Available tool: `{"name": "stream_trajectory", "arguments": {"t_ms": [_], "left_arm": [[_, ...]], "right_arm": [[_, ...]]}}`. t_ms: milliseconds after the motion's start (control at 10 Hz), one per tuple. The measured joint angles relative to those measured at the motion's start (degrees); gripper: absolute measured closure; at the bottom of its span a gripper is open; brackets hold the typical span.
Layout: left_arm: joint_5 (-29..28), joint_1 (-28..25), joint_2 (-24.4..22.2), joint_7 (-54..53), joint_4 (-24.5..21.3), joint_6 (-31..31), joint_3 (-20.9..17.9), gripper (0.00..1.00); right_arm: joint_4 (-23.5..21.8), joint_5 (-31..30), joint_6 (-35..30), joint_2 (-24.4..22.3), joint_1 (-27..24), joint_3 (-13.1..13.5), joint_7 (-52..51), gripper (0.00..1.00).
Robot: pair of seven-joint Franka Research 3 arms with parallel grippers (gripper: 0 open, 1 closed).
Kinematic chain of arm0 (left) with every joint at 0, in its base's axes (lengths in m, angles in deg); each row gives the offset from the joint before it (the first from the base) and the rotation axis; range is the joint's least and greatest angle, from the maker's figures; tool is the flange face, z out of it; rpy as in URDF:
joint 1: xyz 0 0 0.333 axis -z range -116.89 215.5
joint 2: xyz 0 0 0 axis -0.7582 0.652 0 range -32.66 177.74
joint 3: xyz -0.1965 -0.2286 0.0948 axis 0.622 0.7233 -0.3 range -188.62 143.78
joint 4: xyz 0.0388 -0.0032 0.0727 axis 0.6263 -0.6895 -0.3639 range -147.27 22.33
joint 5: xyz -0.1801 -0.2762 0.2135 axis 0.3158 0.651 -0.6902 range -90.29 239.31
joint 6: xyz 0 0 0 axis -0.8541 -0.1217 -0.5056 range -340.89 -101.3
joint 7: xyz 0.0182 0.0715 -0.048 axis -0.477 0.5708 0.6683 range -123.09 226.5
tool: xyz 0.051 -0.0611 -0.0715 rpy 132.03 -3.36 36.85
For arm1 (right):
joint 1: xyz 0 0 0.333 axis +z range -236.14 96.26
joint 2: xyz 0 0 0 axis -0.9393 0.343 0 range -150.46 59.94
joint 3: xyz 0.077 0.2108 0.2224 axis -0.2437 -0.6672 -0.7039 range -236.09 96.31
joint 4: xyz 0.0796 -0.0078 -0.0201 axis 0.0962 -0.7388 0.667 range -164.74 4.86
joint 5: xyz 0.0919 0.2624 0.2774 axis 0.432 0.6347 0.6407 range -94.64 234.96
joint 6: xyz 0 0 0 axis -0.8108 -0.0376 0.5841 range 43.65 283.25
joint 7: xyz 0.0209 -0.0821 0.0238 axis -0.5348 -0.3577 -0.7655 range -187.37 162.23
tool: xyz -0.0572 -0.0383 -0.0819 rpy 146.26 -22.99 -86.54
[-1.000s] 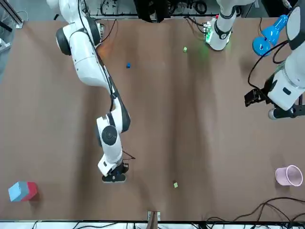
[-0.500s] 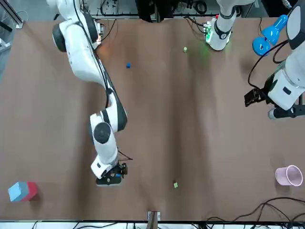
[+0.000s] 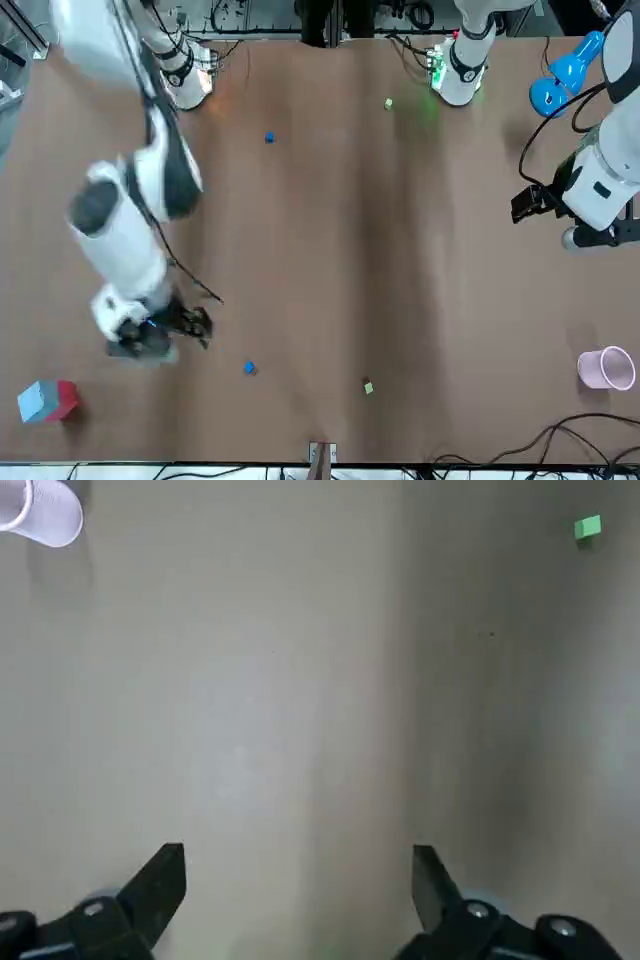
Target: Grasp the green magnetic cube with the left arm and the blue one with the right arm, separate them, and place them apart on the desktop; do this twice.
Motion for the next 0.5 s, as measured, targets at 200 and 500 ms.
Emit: {"name": "stream_trajectory", "arguments": {"t_ms": [200, 500], "left_arm": [[0.0, -0.19, 0.44, 0.03, -0.06, 0.0, -0.1, 0.0], [0.0, -3.47, 0.61, -0.48, -0.12, 0.02, -0.22, 0.0]], "right_arm": [[-10.5, 0.0, -12.1, -14.72, -4.19, -3.37, -0.37, 0.0], [-15.48, 0.0, -24.2, -25.45, -6.45, -3.86, -3.23, 0.03]]}}
